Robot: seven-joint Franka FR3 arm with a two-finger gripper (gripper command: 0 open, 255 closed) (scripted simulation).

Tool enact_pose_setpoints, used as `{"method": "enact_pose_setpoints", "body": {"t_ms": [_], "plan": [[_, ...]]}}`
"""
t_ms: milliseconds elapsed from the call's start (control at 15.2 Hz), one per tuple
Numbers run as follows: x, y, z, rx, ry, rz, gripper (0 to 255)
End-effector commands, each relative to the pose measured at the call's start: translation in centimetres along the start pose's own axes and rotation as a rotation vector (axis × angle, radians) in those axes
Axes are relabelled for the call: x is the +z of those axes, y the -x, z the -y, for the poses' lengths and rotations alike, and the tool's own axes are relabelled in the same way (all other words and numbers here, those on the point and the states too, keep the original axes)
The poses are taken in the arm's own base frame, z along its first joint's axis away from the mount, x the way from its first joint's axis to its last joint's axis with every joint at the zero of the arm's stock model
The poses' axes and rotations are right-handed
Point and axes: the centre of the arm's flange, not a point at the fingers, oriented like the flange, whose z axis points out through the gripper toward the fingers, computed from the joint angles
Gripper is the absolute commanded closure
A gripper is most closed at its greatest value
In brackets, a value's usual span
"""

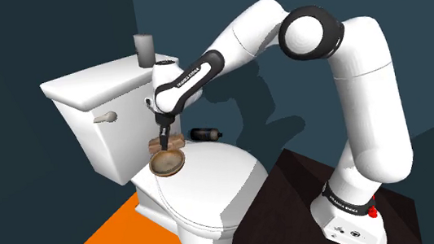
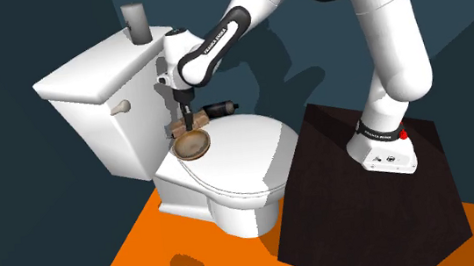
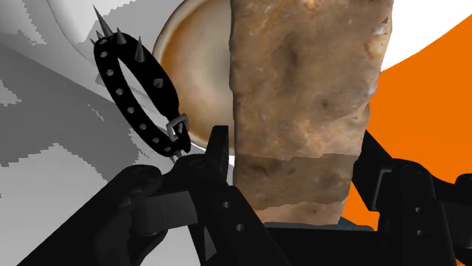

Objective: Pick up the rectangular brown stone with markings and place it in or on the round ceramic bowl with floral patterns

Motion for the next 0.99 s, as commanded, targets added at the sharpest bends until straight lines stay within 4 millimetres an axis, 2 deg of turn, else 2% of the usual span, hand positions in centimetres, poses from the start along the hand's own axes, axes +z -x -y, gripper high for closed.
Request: {"method": "enact_pose_setpoints", "body": {"t_ms": [0, 792, 924], "plan": [[0.4, -0.3, -1.5, -0.001, 0.0, 0.0, 255], [6.7, 0.3, -1.7, -0.001, 0.0, 0.0, 255], [7.1, 0.4, -1.7, -0.001, 0.0, 0.0, 255]]}}
